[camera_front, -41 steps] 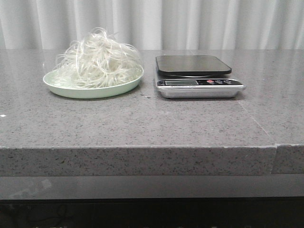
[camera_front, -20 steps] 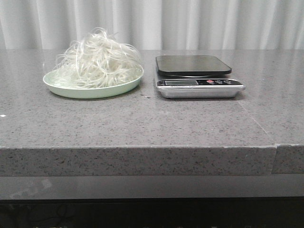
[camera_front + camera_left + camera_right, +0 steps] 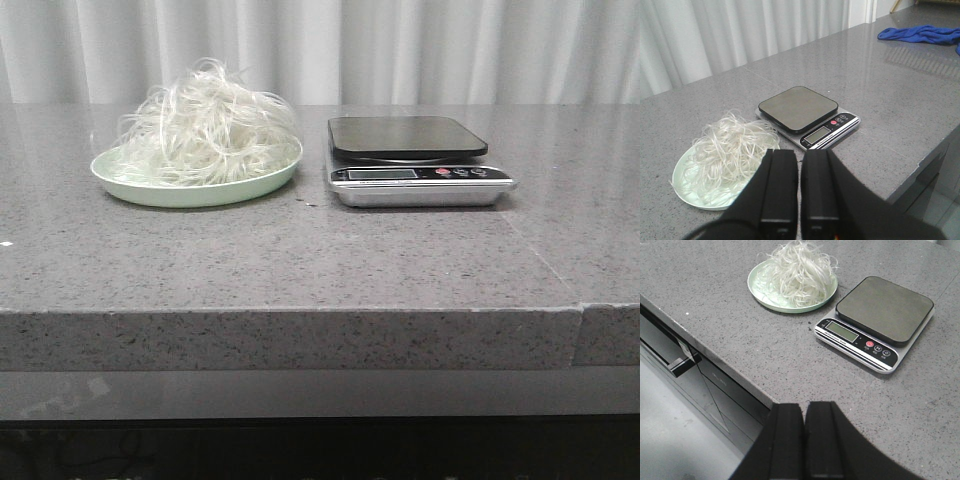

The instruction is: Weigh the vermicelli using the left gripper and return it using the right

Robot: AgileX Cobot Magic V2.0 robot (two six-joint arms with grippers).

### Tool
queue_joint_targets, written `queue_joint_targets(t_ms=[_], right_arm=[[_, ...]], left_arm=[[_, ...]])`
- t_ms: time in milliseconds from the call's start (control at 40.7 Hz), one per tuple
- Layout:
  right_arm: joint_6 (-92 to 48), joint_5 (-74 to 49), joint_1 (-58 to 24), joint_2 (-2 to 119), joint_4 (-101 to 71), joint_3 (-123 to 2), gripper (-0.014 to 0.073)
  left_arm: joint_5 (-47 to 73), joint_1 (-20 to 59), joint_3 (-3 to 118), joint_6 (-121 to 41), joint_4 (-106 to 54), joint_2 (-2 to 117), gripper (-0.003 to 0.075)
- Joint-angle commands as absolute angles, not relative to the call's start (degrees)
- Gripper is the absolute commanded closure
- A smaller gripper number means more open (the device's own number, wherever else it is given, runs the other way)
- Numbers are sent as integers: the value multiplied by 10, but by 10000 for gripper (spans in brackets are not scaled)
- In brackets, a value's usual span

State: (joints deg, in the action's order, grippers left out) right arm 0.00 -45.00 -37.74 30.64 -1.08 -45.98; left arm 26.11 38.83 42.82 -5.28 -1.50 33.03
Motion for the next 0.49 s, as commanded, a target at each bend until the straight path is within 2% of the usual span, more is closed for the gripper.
queue_joint_targets(t_ms=[0, 246, 467], right_arm=[[-4, -416, -374, 309, -9, -473, 434], [-4, -416, -374, 309, -9, -473, 434], [-4, -416, -374, 309, -9, -473, 434]], left_arm=[[217, 392, 443, -52, -22, 331, 574], [216, 392, 443, -52, -15, 331, 574], [193, 376, 419, -52, 76, 324, 574]])
